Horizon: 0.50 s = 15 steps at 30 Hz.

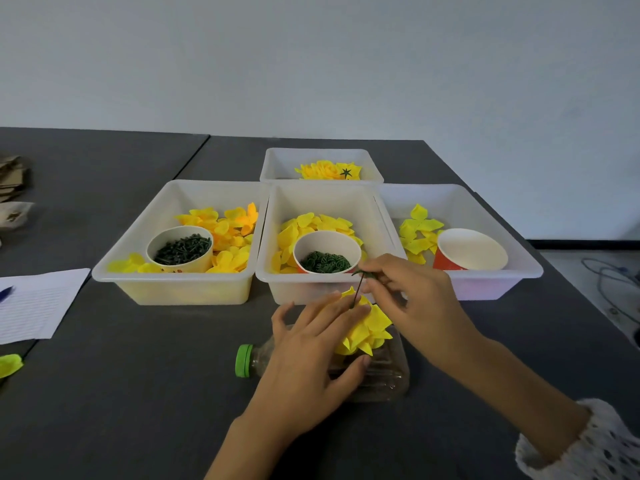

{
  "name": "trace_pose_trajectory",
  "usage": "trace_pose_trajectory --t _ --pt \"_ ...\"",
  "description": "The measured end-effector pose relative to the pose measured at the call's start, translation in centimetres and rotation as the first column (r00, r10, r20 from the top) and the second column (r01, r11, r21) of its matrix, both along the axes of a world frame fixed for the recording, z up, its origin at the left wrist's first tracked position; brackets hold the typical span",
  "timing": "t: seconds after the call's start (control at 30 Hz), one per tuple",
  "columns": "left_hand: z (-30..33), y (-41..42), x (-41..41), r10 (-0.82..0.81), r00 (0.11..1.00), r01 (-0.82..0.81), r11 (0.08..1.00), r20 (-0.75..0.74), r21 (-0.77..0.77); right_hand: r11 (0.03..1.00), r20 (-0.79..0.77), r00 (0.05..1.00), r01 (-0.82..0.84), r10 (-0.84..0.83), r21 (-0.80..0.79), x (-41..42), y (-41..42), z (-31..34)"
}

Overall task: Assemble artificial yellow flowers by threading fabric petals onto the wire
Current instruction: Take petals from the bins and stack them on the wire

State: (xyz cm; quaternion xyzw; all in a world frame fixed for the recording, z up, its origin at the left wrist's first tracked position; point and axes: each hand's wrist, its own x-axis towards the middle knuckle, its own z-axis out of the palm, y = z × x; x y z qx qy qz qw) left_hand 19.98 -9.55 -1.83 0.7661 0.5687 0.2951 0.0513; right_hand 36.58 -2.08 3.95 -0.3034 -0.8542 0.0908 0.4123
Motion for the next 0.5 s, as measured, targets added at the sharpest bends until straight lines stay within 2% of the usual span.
trace_pose_trajectory --t 0.1,0.2,0.27,0.33,0.4,0.43,0.5 --pt "0.0 0.1 0.0 0.001 1.000 -0.001 1.000 0.003 0.005 0.992 0.110 0.993 0.018 -0.032 0.126 -0.1 0.1 0.0" --pt "-0.1 0.1 0.0 0.007 1.000 -0.007 1.000 0.017 0.010 0.972 0.228 0.974 -0.036 -0.018 0.234 -0.2 0.4 0.0" --pt "-0.2 0.1 0.1 0.006 1.000 -0.006 1.000 0.026 0.015 0.975 0.266 0.964 -0.075 0.017 0.208 0.1 0.5 -0.1" --pt "-0.3 0.1 0.0 0.003 1.000 -0.004 1.000 0.022 0.014 0.997 0.190 0.982 -0.035 0.021 0.074 0.6 0.3 -0.5" --pt "-0.4 0.1 -0.1 0.006 1.000 -0.006 1.000 0.008 0.009 0.988 -0.010 1.000 0.015 -0.016 -0.152 0.6 0.3 -0.6" --pt "-0.5 0.2 -0.1 0.006 1.000 -0.006 1.000 -0.001 0.008 0.963 -0.097 0.995 0.004 -0.031 -0.268 0.4 0.5 -0.5" --pt "-0.4 0.2 -0.1 -0.004 1.000 0.004 1.000 -0.021 0.006 0.886 -0.158 0.987 -0.055 -0.021 -0.461 -0.2 1.2 -0.4"
